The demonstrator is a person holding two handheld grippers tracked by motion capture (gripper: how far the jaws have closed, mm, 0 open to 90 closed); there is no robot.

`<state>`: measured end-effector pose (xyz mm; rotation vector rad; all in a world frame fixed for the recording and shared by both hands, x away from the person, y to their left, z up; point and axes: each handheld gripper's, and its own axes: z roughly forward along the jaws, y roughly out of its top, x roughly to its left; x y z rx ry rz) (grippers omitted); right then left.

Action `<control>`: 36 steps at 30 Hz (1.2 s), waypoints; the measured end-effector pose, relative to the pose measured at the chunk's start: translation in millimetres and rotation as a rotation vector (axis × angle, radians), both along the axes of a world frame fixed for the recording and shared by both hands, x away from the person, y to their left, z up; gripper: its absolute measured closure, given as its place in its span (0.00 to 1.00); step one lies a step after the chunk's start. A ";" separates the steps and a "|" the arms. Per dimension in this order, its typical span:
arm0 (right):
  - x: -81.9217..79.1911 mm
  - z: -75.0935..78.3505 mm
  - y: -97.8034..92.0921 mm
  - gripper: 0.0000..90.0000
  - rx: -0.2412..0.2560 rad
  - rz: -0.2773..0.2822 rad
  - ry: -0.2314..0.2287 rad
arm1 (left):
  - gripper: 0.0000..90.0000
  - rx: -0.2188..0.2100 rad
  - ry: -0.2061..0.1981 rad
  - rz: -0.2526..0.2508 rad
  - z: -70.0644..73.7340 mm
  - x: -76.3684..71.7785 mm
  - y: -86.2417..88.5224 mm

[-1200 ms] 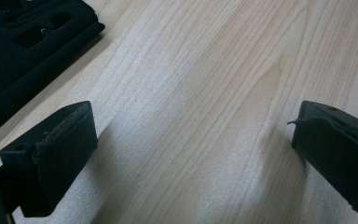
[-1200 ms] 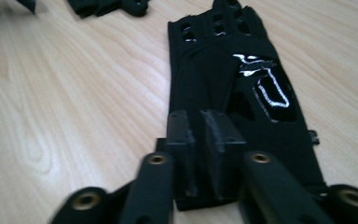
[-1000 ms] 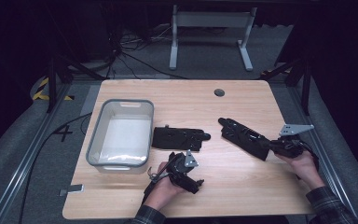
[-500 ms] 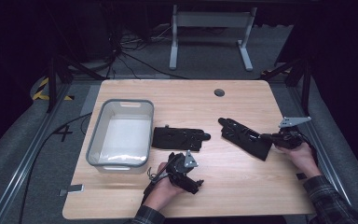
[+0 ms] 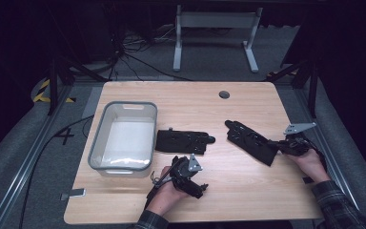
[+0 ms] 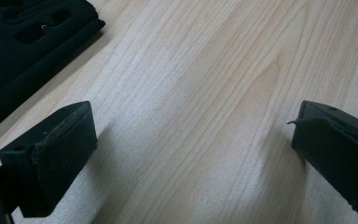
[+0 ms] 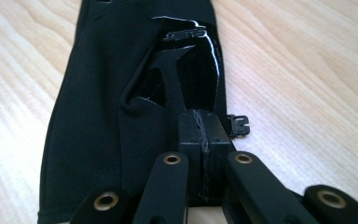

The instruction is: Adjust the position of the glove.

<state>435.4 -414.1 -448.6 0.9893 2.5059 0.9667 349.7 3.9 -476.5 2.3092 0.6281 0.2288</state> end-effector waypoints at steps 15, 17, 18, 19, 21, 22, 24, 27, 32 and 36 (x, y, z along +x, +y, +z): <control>-37.5 1.9 19.9 1.00 -0.029 0.105 0.030 | 0.00 -0.001 0.001 0.000 0.0 0.1 0.0; -44.9 1.4 24.2 1.00 -0.023 0.128 0.037 | 0.00 0.000 0.001 -0.001 0.0 0.1 0.0; -47.4 1.4 25.9 1.00 -0.024 0.135 0.039 | 0.00 0.000 0.000 -0.001 0.0 0.1 0.0; -47.4 1.4 25.9 1.00 -0.024 0.135 0.039 | 0.00 0.000 0.000 -0.001 0.0 0.1 0.0; -54.7 1.2 31.5 1.00 -0.022 0.161 0.044 | 0.00 0.000 0.000 0.000 0.0 0.1 0.0; -54.7 1.2 31.5 1.00 -0.022 0.161 0.044 | 0.00 0.000 0.000 0.000 0.0 0.1 0.0; -59.1 1.4 34.8 1.00 -0.026 0.175 0.046 | 0.00 -0.001 0.001 0.000 0.0 0.1 0.0; -65.6 1.6 38.4 0.99 -0.028 0.195 0.053 | 0.00 0.000 0.000 0.000 0.0 0.1 0.1; -76.1 1.1 44.5 0.99 -0.026 0.232 0.060 | 0.00 0.000 0.000 0.000 0.0 0.1 0.0; -79.0 3.2 46.4 0.99 -0.026 0.247 0.055 | 0.00 -0.001 0.001 0.000 0.0 0.1 0.0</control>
